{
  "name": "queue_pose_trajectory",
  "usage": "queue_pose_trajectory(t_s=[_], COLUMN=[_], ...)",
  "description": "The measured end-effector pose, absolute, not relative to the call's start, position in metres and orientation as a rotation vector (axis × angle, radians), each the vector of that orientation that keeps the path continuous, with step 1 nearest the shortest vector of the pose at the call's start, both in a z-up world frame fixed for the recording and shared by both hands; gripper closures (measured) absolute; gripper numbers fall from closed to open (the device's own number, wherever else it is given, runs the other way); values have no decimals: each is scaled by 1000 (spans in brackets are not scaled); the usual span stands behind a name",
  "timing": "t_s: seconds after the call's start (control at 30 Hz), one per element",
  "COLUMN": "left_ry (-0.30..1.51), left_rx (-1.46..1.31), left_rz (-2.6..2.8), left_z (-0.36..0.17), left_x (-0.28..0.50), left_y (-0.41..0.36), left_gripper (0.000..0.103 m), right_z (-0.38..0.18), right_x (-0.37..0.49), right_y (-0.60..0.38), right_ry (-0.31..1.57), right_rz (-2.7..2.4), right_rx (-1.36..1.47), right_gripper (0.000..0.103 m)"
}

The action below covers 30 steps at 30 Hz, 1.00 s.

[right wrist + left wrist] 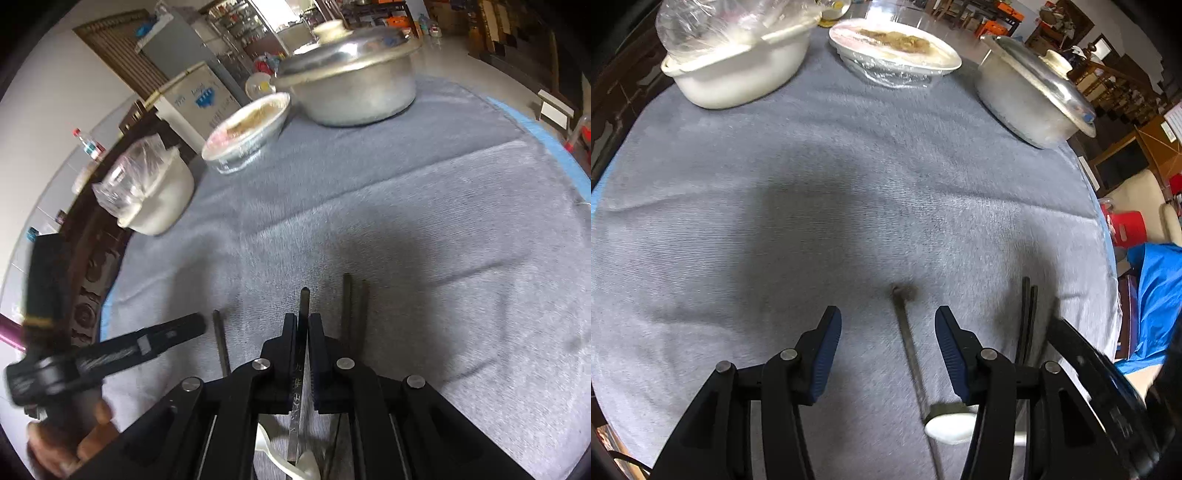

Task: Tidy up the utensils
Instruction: 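Grasp a dark chopstick with the left gripper while the right gripper lifts its chopstick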

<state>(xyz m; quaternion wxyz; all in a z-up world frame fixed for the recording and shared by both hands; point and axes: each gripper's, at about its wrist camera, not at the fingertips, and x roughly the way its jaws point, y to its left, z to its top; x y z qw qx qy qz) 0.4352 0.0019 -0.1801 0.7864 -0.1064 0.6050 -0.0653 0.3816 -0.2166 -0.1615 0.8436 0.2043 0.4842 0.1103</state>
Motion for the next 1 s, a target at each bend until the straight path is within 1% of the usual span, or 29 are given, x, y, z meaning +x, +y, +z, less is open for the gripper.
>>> queue_pose_trajectory(t_s=[0.03, 0.1, 0.17, 0.33, 0.4, 0.47, 0.77, 1.0], left_ry=[1309, 1329, 1354, 1345, 1336, 1322, 1270, 1124], left_rx=[-234, -249, -268, -250, -233, -201, -180, -200], left_rz=[-136, -131, -130, -117, -121, -116, -105, -83], left_z=[-182, -188, -195, -197, -197, -196, -189, -140], left_x=[437, 441, 443, 443, 442, 441, 419, 375], left_y=[0, -4, -6, -14, -19, -22, -8, 30], left_gripper=[52, 65, 75, 83, 91, 94, 96, 97], right_z=[-158, -154, -150, -149, -149, -149, -137, -118], right_x=[378, 372, 364, 351, 346, 341, 309, 275], right_y=[-220, -224, -227, -229, -231, -233, -258, -282], right_ry=[1013, 1004, 998, 983, 980, 974, 907, 809], right_rz=[236, 244, 257, 276, 283, 283, 226, 201], right_rx=[437, 446, 457, 485, 501, 509, 522, 588], right_gripper=[96, 96, 96, 96, 96, 96, 96, 96])
